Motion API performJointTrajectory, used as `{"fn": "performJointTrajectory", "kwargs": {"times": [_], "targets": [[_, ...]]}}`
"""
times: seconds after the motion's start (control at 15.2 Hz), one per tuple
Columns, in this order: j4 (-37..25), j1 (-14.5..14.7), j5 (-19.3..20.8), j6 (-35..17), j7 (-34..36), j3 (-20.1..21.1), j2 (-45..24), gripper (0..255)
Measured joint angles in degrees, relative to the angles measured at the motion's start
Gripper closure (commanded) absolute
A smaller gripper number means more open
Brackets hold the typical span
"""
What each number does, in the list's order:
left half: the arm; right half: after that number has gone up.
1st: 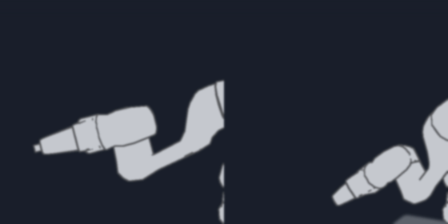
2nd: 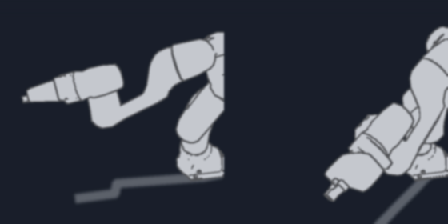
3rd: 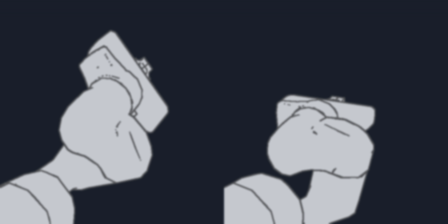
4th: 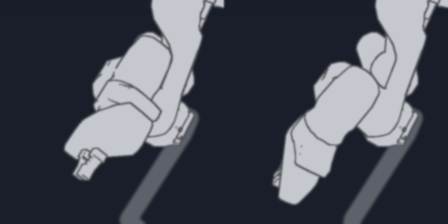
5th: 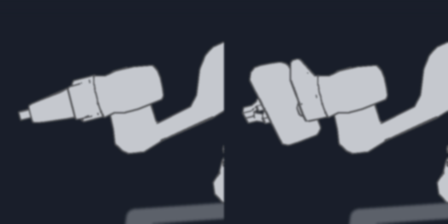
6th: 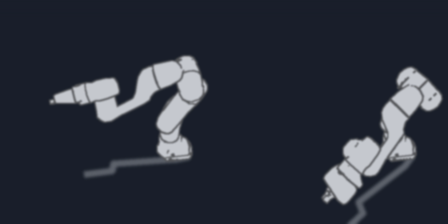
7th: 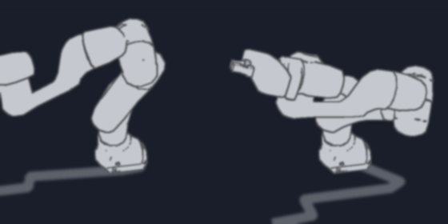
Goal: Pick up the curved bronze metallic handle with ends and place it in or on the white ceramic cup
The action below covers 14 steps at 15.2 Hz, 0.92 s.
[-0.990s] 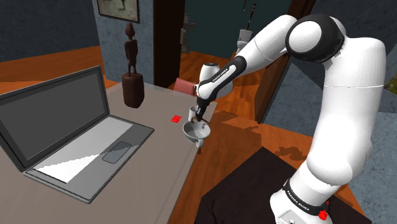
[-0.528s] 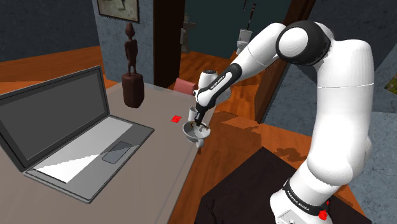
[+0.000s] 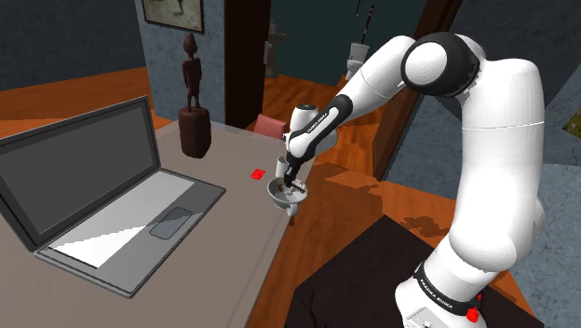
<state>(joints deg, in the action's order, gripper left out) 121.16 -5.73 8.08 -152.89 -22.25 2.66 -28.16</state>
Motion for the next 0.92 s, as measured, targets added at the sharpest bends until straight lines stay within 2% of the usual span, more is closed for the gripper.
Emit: {"fn": "performJointTrajectory", "kwargs": {"times": [0.33, 0.59, 0.92], "targets": [[0.0, 0.0, 0.0, 0.0, 0.0, 0.0, 0.0, 0], [1.4, -0.5, -0.8, 3.9, -0.7, 0.7, 5.3, 0], [1.3, -0.4, -1.1, 5.2, -0.8, 0.9, 6.5, 0]]}}
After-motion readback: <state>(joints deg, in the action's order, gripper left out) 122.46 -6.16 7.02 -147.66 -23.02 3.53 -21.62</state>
